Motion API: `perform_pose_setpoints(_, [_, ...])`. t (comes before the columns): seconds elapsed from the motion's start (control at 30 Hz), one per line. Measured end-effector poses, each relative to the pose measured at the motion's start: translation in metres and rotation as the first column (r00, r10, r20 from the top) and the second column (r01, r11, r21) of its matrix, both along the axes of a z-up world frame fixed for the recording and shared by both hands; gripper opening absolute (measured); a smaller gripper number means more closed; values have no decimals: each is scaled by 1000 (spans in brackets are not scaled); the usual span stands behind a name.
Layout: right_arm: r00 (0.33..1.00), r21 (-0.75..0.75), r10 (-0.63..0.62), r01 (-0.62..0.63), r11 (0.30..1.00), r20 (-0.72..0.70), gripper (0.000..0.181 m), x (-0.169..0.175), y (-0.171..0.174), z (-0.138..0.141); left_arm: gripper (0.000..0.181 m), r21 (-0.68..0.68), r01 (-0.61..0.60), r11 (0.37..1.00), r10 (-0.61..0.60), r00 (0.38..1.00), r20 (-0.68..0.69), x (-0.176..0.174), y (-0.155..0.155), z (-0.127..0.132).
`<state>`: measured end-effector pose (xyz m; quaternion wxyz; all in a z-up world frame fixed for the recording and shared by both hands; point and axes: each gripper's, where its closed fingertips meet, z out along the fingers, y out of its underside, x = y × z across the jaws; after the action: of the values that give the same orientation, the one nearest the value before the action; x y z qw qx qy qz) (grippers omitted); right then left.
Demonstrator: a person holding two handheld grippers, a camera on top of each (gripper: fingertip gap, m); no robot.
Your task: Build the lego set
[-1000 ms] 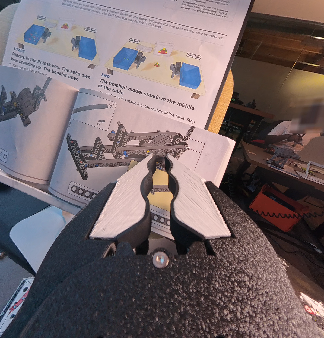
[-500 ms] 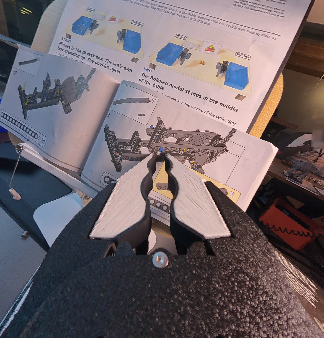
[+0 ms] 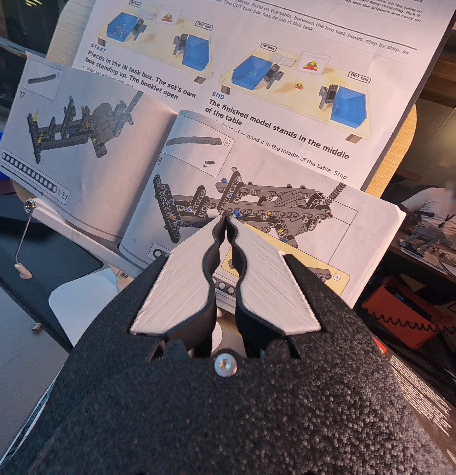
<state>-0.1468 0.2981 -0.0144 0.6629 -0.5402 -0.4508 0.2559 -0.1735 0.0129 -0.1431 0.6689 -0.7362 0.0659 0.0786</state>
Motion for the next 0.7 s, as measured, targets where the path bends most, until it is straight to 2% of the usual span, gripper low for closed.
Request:
perform_pose_setpoints(0.53, [997,-10,-18,19,1000,72,2,-4,-3,-1,56,-2,15,1000,-15,1000,-22,6,1,2])
perform_pose_setpoints(0.7, [998,4,16,-16,1000,66,5,4,-20,7,56,-12,27,1000,-27,999,-36,10,1,1])
